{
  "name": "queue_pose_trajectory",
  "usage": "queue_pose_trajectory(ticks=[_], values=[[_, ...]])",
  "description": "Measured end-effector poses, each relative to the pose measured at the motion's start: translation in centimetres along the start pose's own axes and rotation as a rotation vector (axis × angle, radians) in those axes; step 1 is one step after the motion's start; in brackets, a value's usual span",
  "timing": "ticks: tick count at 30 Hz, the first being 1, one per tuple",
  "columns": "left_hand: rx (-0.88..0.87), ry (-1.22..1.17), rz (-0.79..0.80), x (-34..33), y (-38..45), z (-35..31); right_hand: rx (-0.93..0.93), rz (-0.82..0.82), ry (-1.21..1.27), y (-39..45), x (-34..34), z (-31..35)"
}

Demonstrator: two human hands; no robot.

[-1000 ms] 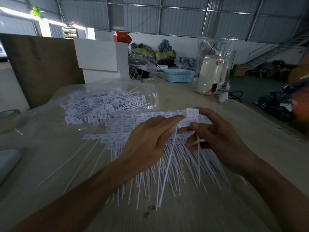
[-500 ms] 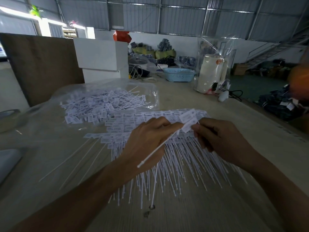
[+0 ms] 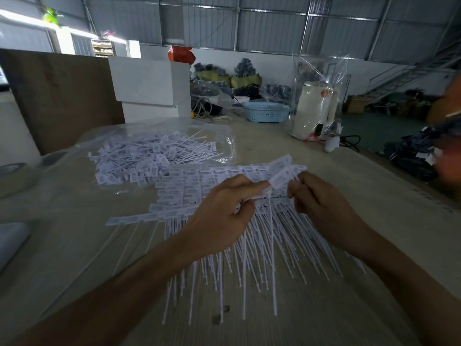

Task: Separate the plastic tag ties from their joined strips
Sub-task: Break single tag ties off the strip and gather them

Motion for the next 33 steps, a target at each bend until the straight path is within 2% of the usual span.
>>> queue_pose_trajectory(ticks=[5,9,13,15,19,22,27,33], values=[[0.061,-0.05,-0.026,0.2,0.3,0.2,-0.219,0.065,0.203,-0.3,-0.7,-0.8],[0.045,-0.073,-0.079,0.5,0.1,0.0,-0.274,0.079,0.316,-0.9,-1.0,-0.3],[0.01,-0.044,-0.107,0.4,0.1,0.2,-0.437,0.211,0.463,-2.1,-2.5,0.0],[-0.011,-0.035,-0.111,0.5,0.2,0.2,-0.437,0.194,0.488,-2.1,-2.7,0.3],[-0.053,0.109,-0.04,0.4,0.0,1.0,-0.561,0.081,0.564,-1.7,-2.1,-0.4],[-0.068,0.224,-0.063,0.7,0.0,1.2,-0.6,0.12,0.63,-1.9,-2.2,-0.5],[-0.25,0.339,-0.138,1.2,-0.2,-0.4,-0.516,0.209,0.681,-2.4,-2.9,0.6],[-0.292,0.328,-0.092,1.1,-0.3,-0.5,-0.128,0.074,0.314,-1.6,-1.5,2.3]])
Point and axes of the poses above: each hand's wrist, its own y-axis towards the middle knuckle, its own x-axis out of the back of the hand, z = x × y, the point moved 6 cm from there along y, towards the middle knuckle, and after that the axes turned 14 degrees about -z, right-handed, at the moved point
